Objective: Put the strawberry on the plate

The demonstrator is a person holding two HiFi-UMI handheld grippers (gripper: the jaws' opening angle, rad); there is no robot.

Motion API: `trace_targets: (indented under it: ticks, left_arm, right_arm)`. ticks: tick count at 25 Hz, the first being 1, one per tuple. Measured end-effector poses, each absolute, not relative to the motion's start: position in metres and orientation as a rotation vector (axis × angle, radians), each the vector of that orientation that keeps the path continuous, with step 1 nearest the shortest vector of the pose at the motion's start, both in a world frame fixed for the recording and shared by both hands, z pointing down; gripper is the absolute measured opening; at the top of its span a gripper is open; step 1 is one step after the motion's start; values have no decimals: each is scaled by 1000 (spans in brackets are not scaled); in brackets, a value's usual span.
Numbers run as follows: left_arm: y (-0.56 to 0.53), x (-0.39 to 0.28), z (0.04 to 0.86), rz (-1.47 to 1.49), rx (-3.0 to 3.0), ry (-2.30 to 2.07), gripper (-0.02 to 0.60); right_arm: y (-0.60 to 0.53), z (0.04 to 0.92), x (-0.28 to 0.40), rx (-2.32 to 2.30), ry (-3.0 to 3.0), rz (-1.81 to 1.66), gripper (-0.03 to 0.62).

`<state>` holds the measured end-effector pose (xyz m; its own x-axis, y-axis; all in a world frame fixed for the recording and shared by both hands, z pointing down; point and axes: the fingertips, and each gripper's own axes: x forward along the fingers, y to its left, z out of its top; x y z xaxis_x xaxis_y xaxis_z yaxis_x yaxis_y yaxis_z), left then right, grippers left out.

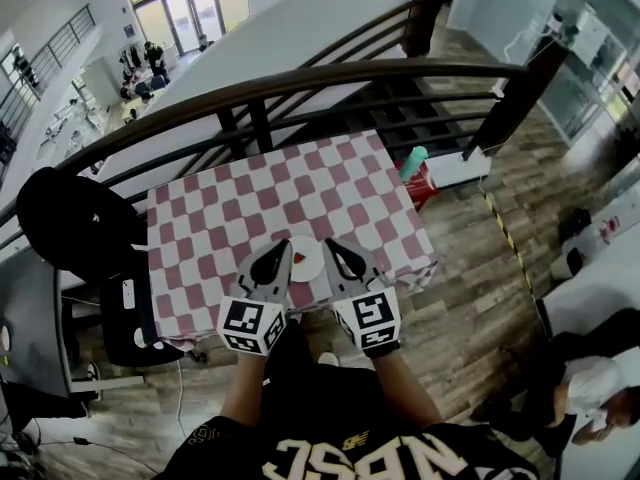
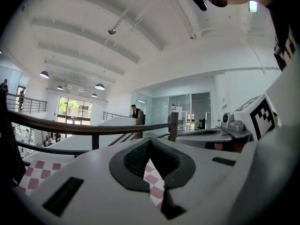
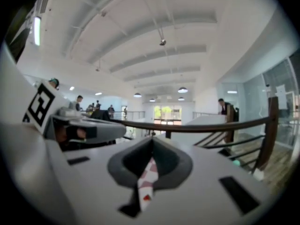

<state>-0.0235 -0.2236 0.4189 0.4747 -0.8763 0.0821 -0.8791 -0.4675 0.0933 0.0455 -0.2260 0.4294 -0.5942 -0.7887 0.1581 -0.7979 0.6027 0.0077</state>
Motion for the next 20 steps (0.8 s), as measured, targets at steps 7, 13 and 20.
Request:
trace_targets:
  ticks: [7,13,20]
  left_arm:
    - [-199,-9,421,4,2571,-1613,9]
    - [-189,1,422,-19,2582,-1611,9]
    - [-180,8,427,-17,2578,-1609,9]
  right_arm:
    - [-201,417,61,1459,-2643,48,15]
    - [-188,408,78,1513,-2651,23,17]
    - [-179,414,88,1523,-2639,39,17]
